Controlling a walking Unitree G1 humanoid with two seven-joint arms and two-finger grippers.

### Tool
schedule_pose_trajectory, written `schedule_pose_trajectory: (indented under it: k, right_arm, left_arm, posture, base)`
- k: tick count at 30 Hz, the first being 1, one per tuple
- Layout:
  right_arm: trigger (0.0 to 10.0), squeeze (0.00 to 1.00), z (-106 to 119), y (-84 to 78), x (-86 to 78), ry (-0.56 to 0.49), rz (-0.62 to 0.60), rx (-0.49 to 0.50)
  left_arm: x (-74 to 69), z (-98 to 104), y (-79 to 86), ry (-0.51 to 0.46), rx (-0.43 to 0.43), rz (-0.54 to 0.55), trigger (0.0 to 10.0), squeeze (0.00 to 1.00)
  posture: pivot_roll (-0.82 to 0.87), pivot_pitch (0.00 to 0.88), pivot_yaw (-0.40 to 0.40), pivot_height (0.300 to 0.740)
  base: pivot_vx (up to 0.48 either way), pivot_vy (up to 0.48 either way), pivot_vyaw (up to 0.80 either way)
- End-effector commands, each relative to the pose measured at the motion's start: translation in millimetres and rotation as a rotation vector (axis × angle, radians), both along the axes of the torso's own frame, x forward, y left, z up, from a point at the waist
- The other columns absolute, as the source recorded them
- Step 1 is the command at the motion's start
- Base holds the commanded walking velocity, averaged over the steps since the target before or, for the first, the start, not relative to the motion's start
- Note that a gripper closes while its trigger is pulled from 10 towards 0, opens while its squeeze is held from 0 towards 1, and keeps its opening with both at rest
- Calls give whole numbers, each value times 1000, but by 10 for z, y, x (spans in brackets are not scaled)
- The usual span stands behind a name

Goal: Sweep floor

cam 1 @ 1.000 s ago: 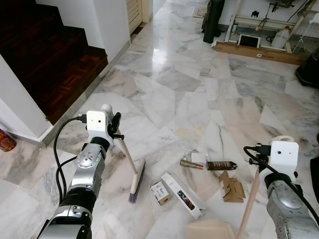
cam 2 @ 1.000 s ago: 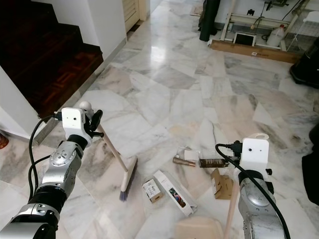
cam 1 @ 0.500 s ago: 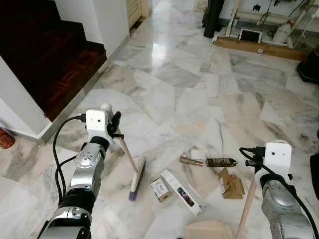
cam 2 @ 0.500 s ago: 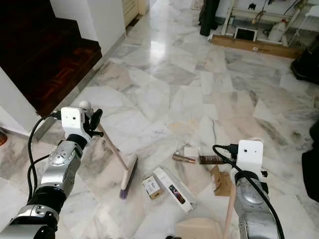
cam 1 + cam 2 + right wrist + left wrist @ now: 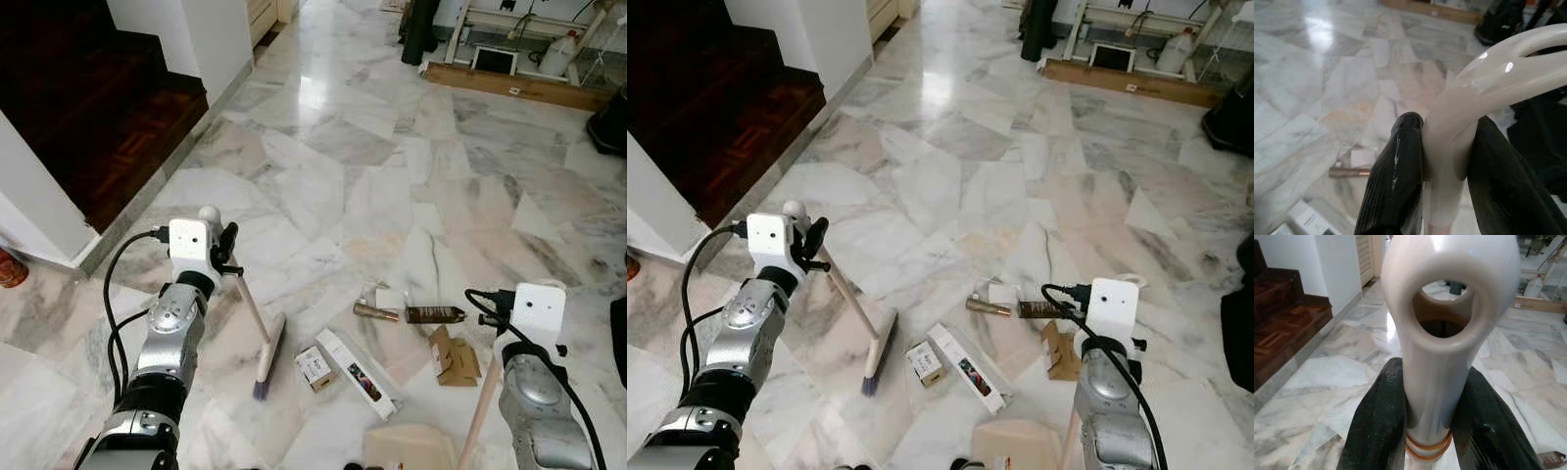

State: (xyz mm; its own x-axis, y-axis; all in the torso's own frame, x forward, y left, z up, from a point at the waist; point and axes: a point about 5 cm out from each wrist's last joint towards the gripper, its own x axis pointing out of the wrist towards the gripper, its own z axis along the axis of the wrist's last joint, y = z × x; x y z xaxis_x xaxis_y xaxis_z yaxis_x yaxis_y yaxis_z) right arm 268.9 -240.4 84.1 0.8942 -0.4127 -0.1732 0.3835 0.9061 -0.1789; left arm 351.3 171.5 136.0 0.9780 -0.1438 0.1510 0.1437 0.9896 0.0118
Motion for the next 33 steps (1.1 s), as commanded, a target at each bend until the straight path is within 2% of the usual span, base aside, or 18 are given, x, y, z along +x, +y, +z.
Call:
schedule_pose_trajectory:
  k: [1, 9, 14, 26, 33]
  right_arm:
    - [10000, 0, 26, -73, 5, -25, -46, -44]
    - [10000, 0, 29, -141, 58, -50, -97, -89]
    - [10000, 0, 57, -121, 115, -81, -94, -92]
    - [10000, 0, 242, -75, 273, -264, -173, -61]
    - [10000, 0, 219, -76, 279, -266, -173, -76]
  left_arm:
    - [-1, 83, 17, -36, -1, 1, 10000, 0]
    - [-9, 89, 10, -44, 0, 1, 10000, 0]
    - [-15, 96, 14, -44, 2, 2, 10000, 0]
    - [-20, 103, 28, -46, 5, 5, 10000, 0]
    - [-30, 105, 38, -43, 6, 4, 10000, 0]
  posture:
    - [55, 160, -7, 740]
    - [66, 145, -9, 740]
    - [73, 139, -9, 740]
    - [92, 134, -8, 740]
    - [93, 133, -10, 740]
  base:
    - [0, 0, 0]
    - [0, 0, 0]
    - [0, 0, 0]
    - [0, 0, 0]
    - [0, 0, 0]
